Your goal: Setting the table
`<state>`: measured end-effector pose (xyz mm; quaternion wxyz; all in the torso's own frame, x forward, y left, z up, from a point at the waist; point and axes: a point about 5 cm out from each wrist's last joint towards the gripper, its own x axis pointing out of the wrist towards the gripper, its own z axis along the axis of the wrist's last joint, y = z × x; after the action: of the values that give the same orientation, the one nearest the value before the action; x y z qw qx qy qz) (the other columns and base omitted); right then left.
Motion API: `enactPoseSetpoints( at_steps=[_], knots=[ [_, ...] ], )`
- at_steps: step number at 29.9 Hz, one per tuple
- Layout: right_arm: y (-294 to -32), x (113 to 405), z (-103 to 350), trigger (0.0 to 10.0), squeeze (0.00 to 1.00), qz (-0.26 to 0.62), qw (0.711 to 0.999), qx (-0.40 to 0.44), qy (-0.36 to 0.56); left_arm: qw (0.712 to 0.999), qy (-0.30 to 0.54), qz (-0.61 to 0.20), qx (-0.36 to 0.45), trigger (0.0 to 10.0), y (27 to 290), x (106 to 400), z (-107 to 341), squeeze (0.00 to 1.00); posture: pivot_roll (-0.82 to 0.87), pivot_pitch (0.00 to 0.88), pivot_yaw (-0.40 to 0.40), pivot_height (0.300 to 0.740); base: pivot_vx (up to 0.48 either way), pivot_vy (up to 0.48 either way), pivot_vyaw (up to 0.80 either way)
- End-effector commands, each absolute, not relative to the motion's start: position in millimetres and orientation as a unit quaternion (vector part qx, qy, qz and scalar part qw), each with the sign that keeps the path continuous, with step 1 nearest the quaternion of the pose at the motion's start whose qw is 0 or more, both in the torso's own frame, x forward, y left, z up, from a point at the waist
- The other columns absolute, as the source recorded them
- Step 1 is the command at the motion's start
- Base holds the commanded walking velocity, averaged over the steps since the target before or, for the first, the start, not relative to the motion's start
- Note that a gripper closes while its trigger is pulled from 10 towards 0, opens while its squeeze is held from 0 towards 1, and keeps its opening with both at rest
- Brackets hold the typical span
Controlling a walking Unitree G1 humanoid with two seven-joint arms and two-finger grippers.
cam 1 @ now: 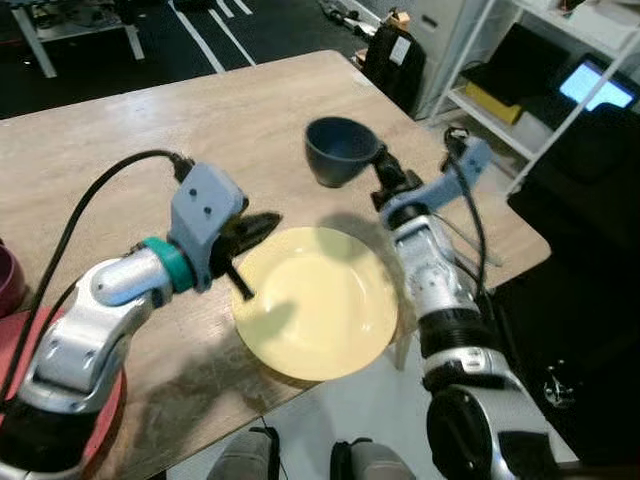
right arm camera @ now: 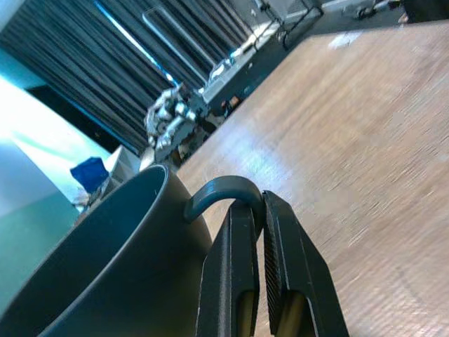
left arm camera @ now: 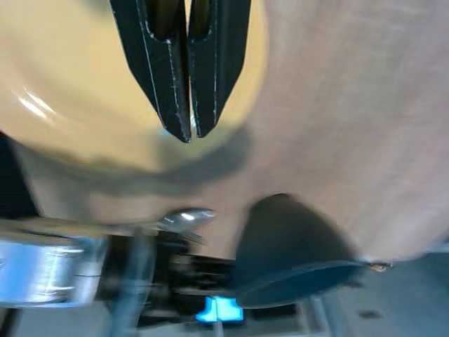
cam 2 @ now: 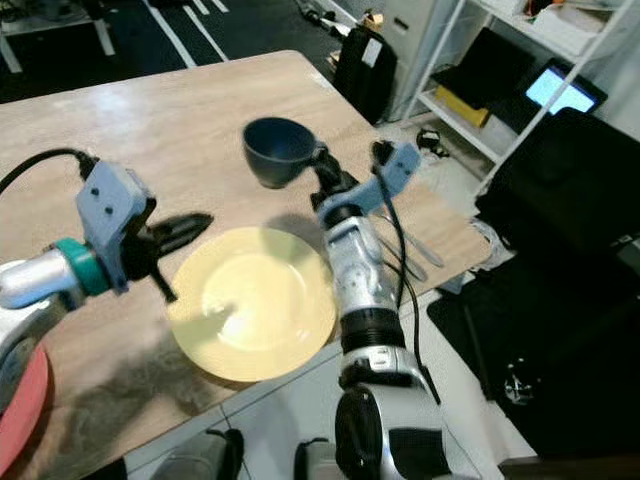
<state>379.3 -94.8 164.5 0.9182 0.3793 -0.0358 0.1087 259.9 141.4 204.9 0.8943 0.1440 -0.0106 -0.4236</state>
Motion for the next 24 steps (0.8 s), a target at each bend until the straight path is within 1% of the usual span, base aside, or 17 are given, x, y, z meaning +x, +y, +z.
enactPoseSetpoints(
  at_steps=[1,2,3,5,9,16,20,21,23,24],
  knots=[
    [-82,379,162,10.0,0.0,0.118,0.916,0.383,-0.03,0.887,-0.001,-0.439,0.14,10.0,138,254,204,0.0,0.24,0.09,0.01,0.74,0.0,0.0,0.0],
    [-80,379,162,10.0,0.0,0.119,0.917,0.381,-0.029,0.886,0.001,-0.442,0.139,10.0,138,252,205,0.0,0.24,0.09,0.01,0.74,0.0,0.0,0.0],
    [-80,380,160,10.0,0.0,0.118,0.919,0.375,-0.027,0.885,0.007,-0.446,0.133,10.0,139,246,207,0.0,0.27,0.119,0.012,0.74,0.0,0.0,0.0],
    [-79,381,159,10.0,0.0,0.117,0.921,0.371,-0.026,0.884,0.013,-0.45,0.129,10.0,141,241,209,0.0,0.28,0.123,0.012,0.74,0.0,0.0,0.0],
    [-82,385,162,10.0,0.0,0.114,0.927,0.354,-0.041,0.887,0.037,-0.444,0.122,10.0,153,226,215,0.0,0.33,0.148,0.021,0.74,0.0,0.0,0.0],
    [-91,389,170,10.0,0.0,0.104,0.933,0.338,-0.067,0.889,0.046,-0.44,0.117,10.0,159,221,220,0.0,0.35,0.15,0.03,0.74,0.0,0.0,0.0],
    [-97,390,170,10.0,0.0,0.094,0.943,0.309,-0.078,0.89,0.055,-0.437,0.115,10.0,161,218,220,0.0,0.35,0.154,0.034,0.74,0.0,0.0,0.0],
    [-98,390,169,10.0,0.47,0.093,0.947,0.297,-0.081,0.891,0.059,-0.436,0.114,10.0,162,217,220,0.0,0.35,0.156,0.037,0.74,0.0,0.0,0.0],
    [-99,389,168,10.0,0.47,0.092,0.949,0.292,-0.081,0.891,0.061,-0.436,0.114,10.0,162,217,220,0.0,0.35,0.156,0.037,0.74,0.0,0.0,0.0],
    [-100,389,167,10.0,1.0,0.092,0.95,0.286,-0.082,0.891,0.062,-0.436,0.113,10.0,162,217,221,0.0,0.35,0.156,0.037,0.74,0.0,0.0,0.0]
  ],
)
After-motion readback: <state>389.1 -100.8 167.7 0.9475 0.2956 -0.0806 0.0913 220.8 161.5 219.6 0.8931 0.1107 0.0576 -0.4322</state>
